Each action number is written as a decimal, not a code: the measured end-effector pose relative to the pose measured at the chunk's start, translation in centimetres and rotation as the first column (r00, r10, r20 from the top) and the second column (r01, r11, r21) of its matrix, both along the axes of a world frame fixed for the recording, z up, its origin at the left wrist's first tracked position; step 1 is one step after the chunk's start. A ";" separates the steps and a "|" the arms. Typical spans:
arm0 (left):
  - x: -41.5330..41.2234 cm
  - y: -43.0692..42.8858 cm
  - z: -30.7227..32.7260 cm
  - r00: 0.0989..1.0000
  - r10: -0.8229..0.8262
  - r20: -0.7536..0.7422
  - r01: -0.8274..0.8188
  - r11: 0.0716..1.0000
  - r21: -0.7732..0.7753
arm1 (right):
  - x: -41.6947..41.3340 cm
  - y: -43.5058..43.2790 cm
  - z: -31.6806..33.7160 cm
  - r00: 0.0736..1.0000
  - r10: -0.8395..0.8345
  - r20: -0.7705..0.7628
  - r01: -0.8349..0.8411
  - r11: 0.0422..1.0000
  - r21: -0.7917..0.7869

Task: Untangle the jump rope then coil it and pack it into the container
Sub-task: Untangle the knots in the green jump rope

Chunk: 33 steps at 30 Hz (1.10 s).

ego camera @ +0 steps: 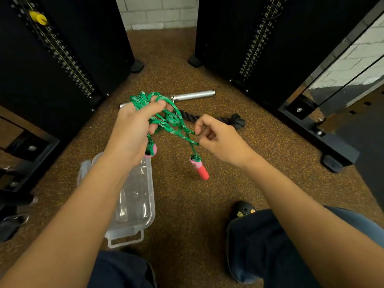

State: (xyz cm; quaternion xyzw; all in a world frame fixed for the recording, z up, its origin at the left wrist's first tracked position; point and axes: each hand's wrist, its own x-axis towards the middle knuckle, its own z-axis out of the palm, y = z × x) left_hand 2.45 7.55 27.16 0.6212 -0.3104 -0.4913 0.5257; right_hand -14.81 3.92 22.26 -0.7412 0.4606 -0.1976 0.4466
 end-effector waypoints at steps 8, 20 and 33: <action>-0.9 0.3 -0.2 1.000 -0.011 0.021 0.009 0.995 0.095 | 0.5 0.8 -0.2 0.949 0.149 -0.278 -0.190 0.974 -0.127; -1.6 0.0 0.6 0.989 -0.078 0.126 0.079 0.997 -0.002 | 1.8 1.8 2.0 0.921 0.313 -0.232 -0.312 0.949 0.039; 1.4 0.3 -2.4 0.744 -0.529 0.407 0.442 0.847 0.295 | -0.4 -1.0 5.0 0.860 -0.111 0.498 -0.095 0.924 0.369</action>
